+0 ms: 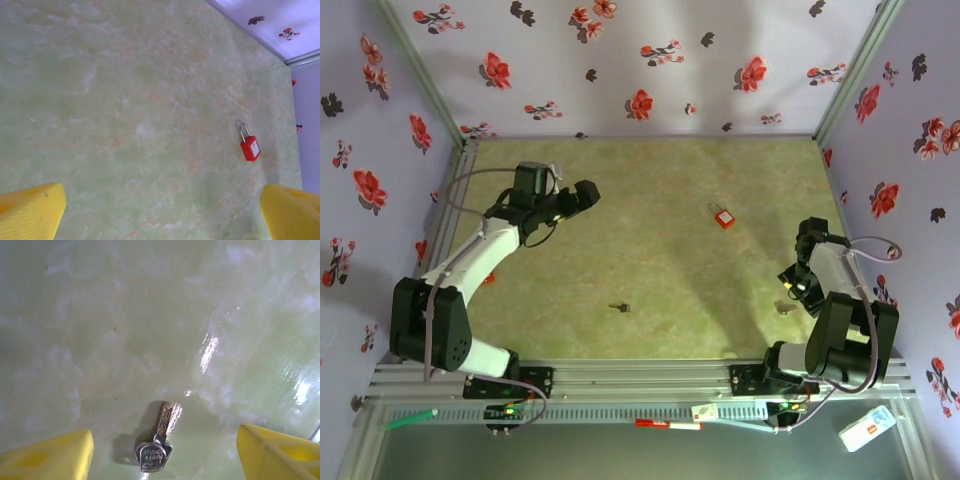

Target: Unlock with the key

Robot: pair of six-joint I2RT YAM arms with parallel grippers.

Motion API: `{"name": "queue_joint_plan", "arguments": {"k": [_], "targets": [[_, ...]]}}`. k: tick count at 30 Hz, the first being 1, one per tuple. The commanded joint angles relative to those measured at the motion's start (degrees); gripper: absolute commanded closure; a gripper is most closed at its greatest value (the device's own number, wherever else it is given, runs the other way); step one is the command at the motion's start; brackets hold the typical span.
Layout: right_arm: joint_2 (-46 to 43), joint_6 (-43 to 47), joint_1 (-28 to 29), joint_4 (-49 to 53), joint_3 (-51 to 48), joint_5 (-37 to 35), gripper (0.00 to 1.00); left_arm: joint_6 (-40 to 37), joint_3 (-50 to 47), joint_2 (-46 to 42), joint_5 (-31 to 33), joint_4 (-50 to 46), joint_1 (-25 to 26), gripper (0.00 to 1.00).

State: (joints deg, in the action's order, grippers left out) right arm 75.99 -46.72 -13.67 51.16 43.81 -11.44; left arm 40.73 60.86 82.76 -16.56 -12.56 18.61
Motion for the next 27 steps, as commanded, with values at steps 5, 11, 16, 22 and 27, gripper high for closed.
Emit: {"name": "queue_joint_plan", "arguments": {"k": [5, 11, 16, 22, 27], "targets": [[0.2, -2.3, -0.3, -2.9, -2.9, 3.0, 0.29, 4.5, 2.7, 2.4, 2.0, -2.4, -0.1, 0.01], [3.0, -1.8, -0.3, -4.4, -2.5, 4.0, 0.32, 5.5, 3.0, 4.0, 2.3, -1.9, -0.4, 0.02], [3.9, -1.6, -0.3, -4.8, -2.6, 4.9, 0.37, 5.9, 2.1, 3.8, 2.8, -1.4, -0.4, 0.02], [5.9, -2.2, -0.2, -5.0, -2.4, 7.1, 0.41, 6.4, 1.4, 3.8, 3.1, -0.7, -0.3, 0.02], [5.0, -2.6, 0.3, -4.3, -3.5, 8.1, 0.38, 6.5, 0.6, 3.5, 3.3, -0.1, -0.4, 0.02]]}}
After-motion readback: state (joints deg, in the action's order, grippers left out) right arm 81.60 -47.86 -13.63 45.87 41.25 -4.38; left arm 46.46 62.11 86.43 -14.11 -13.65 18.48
